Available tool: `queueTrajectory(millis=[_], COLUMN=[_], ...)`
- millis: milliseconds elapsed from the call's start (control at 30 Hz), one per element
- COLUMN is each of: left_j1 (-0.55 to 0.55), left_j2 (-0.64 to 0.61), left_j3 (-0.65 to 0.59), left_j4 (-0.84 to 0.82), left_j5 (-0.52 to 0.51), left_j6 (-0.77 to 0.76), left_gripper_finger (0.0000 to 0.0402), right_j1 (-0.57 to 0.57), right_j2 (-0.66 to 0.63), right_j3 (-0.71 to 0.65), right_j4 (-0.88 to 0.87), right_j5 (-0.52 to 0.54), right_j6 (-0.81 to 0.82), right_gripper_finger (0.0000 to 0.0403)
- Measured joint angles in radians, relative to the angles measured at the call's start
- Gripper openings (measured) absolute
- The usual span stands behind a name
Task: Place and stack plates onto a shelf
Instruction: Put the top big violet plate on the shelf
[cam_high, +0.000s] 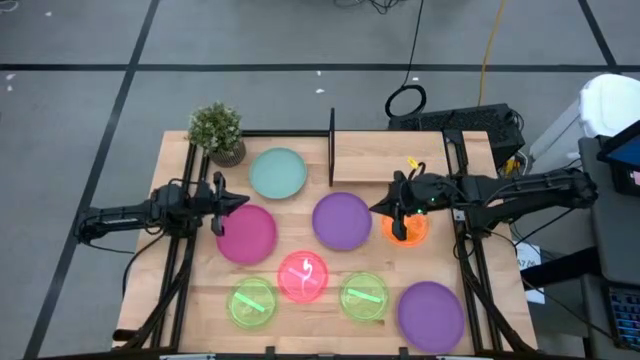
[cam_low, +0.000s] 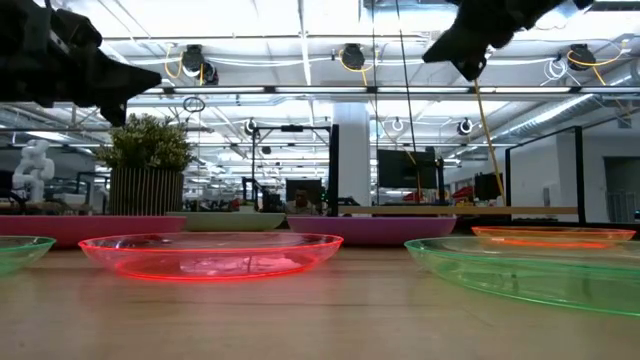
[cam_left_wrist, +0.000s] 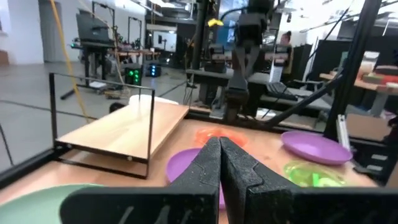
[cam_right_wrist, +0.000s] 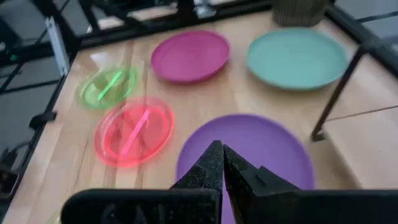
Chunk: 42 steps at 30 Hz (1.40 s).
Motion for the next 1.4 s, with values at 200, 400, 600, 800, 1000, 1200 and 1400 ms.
queueTrajectory(millis=[200, 400, 600, 800, 1000, 1200, 1400], left_j1=[-0.013, -0.013, -0.014, -0.020, -0.069, -0.074, -0.075], left_j2=[0.058, 0.200, 0.398, 0.589, 0.728, 0.810, 0.906], left_j3=[0.090, 0.280, 0.525, 0.712, 0.740, 0.730, 0.718], left_j4=[-0.007, -0.110, -0.289, -0.386, -0.391, -0.394, -0.392], left_j5=[0.000, -0.007, -0.007, -0.007, -0.029, -0.077, -0.076], left_j6=[0.007, 0.009, -0.003, -0.023, 0.027, 0.082, 0.082], left_gripper_finger=[0.0001, 0.0001, 0.0001, 0.0001, 0.0001, 0.0001, 0.0001], right_j1=[0.042, 0.062, 0.062, 0.062, 0.074, 0.104, 0.104], right_j2=[0.000, 0.000, 0.000, 0.000, 0.041, 0.177, 0.288], right_j3=[-0.074, -0.142, -0.211, -0.241, -0.242, -0.242, -0.220], right_j4=[0.061, 0.093, 0.126, 0.127, 0.161, 0.275, 0.304], right_j5=[0.003, 0.028, 0.027, 0.027, 0.025, -0.005, -0.059], right_j6=[0.033, 0.046, 0.073, 0.078, 0.085, 0.043, -0.028], right_gripper_finger=[0.0000, 0.0000, 0.0000, 0.0000, 0.0000, 0.0007, 0.0027])
